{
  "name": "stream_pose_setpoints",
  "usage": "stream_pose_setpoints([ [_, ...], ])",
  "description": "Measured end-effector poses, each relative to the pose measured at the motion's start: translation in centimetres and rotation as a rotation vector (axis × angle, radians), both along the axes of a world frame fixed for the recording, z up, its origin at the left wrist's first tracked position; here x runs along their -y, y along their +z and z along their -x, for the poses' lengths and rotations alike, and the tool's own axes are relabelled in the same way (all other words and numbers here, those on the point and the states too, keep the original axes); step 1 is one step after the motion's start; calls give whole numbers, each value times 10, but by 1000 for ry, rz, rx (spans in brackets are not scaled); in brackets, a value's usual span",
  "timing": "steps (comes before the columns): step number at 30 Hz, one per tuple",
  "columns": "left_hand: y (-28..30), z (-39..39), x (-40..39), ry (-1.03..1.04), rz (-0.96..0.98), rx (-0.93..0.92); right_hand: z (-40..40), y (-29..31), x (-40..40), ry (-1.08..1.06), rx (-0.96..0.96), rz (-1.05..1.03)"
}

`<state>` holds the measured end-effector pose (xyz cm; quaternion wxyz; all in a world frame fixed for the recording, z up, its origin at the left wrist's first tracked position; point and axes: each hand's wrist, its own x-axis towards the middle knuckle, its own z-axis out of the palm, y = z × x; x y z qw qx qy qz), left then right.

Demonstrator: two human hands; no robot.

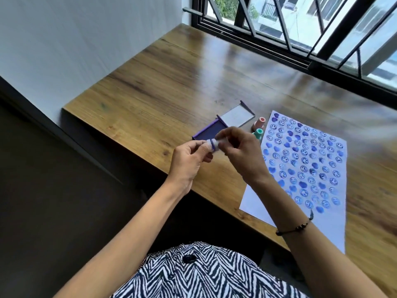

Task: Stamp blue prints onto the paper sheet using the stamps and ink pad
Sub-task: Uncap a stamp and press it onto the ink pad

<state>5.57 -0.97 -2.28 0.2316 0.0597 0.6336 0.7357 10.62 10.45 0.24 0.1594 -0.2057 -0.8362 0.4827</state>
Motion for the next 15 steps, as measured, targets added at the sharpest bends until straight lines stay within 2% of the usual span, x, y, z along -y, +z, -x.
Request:
stream_pose_setpoints([
  [2, -1, 6, 2, 61, -28, 63, 6, 8, -7, -16, -65, -149],
  [5, -7, 14, 5, 117, 12, 35, 31, 16, -25, -39, -146, -444],
  [7, -12, 13, 4, 134, 57, -7, 48, 8, -31, 20, -98, -700],
  [9, -17, 11, 2, 139, 98, -55, 51, -12, -22, 164, 43, -851],
  [11, -17, 10, 1, 125, 113, -91, 51, -22, -21, 271, 109, -886],
  [15, -16, 7, 4, 127, 96, -93, 62, -3, -36, 260, 173, -792],
])
